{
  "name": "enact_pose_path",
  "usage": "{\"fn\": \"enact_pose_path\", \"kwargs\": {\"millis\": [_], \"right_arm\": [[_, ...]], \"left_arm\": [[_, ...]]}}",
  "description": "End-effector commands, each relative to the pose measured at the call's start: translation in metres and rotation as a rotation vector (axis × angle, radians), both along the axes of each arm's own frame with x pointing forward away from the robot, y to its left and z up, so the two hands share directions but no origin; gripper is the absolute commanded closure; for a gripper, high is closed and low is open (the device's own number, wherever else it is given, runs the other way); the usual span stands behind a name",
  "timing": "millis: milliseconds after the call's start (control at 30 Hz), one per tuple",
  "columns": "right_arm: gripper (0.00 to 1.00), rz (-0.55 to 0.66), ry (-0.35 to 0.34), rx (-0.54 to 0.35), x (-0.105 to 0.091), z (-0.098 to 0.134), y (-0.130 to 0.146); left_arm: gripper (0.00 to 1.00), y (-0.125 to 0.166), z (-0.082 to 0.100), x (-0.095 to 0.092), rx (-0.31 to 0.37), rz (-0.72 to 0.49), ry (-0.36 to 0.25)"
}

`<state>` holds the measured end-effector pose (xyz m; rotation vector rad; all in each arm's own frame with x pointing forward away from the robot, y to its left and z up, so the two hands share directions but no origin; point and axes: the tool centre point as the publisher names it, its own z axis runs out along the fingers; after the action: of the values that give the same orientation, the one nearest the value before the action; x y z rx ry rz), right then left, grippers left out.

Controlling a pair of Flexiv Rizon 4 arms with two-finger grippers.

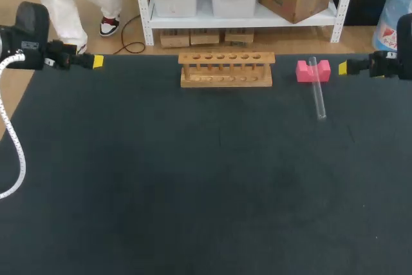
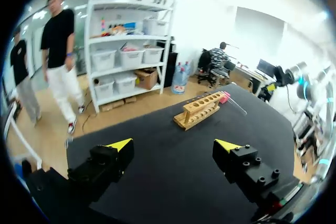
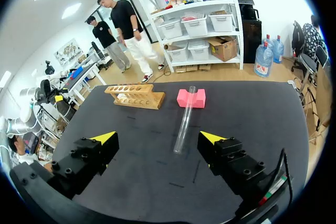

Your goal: Grasp the test tube, adjust it, and insert it.

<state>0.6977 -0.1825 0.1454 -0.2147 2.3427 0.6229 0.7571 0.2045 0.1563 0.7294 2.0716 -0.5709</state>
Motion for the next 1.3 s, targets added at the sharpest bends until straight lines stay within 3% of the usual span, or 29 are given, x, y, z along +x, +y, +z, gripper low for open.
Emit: {"fn": "enact_pose_path", "kwargs": {"millis": [33,300,333,600,800,1033,1100,1133,1200,1300], "right_arm": [[0.0,-0.004,0.0,-0.004,-0.001,0.001,0.001],[0.0,-0.004,0.0,-0.004,-0.001,0.001,0.001],[0.0,-0.004,0.0,-0.004,-0.001,0.001,0.001],[0.0,-0.004,0.0,-0.004,-0.001,0.001,0.001],[0.0,-0.004,0.0,-0.004,-0.001,0.001,0.001],[0.0,-0.004,0.0,-0.004,-0.001,0.001,0.001],[0.0,-0.004,0.0,-0.004,-0.001,0.001,0.001],[0.0,-0.004,0.0,-0.004,-0.001,0.001,0.001],[0.0,-0.004,0.0,-0.004,-0.001,0.001,0.001],[0.0,-0.004,0.0,-0.004,-0.001,0.001,0.001]], "left_arm": [[0.0,0.0,-0.01,0.016,-0.233,-0.234,-0.133],[0.0,-0.01,-0.022,0.04,-0.267,-0.319,-0.184],[0.0,-0.015,-0.027,0.05,-0.263,-0.325,-0.2],[0.0,-0.03,-0.033,0.072,-0.26,-0.351,-0.196],[0.0,-0.045,-0.04,0.076,-0.243,-0.383,-0.186],[0.0,-0.059,-0.048,0.081,-0.243,-0.406,-0.132],[0.0,-0.062,-0.05,0.081,-0.236,-0.406,-0.146],[0.0,-0.063,-0.05,0.082,-0.244,-0.405,-0.124],[0.0,-0.066,-0.051,0.083,-0.227,-0.401,-0.156],[0.0,-0.068,-0.052,0.082,-0.224,-0.403,-0.151]]}}
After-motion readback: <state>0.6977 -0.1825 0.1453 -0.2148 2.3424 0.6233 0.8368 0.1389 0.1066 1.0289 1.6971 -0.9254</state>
